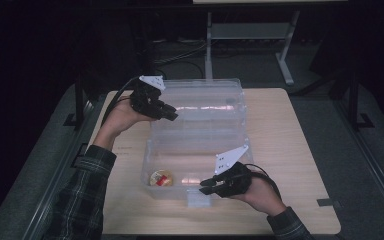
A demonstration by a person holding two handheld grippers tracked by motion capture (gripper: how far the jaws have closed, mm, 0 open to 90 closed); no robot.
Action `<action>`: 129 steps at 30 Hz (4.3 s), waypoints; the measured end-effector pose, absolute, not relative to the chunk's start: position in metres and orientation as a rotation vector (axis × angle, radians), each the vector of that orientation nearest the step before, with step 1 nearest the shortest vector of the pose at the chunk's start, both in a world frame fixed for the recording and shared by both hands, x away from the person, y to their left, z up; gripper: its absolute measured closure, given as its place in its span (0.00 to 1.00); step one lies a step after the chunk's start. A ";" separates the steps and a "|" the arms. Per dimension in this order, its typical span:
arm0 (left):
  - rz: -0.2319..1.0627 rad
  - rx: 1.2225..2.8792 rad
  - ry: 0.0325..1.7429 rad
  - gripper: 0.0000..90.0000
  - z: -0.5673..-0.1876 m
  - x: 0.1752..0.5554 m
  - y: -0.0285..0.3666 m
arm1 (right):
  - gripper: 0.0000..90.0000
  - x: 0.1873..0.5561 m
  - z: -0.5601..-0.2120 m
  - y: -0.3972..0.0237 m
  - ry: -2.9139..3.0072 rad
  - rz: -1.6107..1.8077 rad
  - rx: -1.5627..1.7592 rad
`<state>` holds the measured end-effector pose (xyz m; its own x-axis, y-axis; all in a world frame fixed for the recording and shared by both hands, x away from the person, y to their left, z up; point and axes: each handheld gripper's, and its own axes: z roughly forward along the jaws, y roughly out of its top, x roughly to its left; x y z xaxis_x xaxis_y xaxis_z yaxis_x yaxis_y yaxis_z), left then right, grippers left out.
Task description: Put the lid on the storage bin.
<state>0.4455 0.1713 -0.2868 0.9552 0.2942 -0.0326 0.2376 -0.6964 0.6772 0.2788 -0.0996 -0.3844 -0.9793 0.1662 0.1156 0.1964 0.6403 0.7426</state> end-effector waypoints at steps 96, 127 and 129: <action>0.151 2.332 0.168 0.99 -0.279 0.386 0.174 | 0.85 0.284 -0.383 -0.099 -2.794 -1.242 -0.334; 0.132 2.320 0.140 1.00 -0.283 0.362 0.178 | 0.85 0.284 -0.383 -0.099 -2.793 -1.241 -0.331; 0.131 2.318 0.139 1.00 -0.284 0.360 0.178 | 0.85 0.284 -0.383 -0.099 -2.793 -1.240 -0.330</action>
<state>0.3603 0.1783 -0.2838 0.9887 0.1412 0.0507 0.0594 -0.6790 0.7317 0.2841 -0.0989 -0.3829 -0.9747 0.1678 0.1478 0.2222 0.6518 0.7251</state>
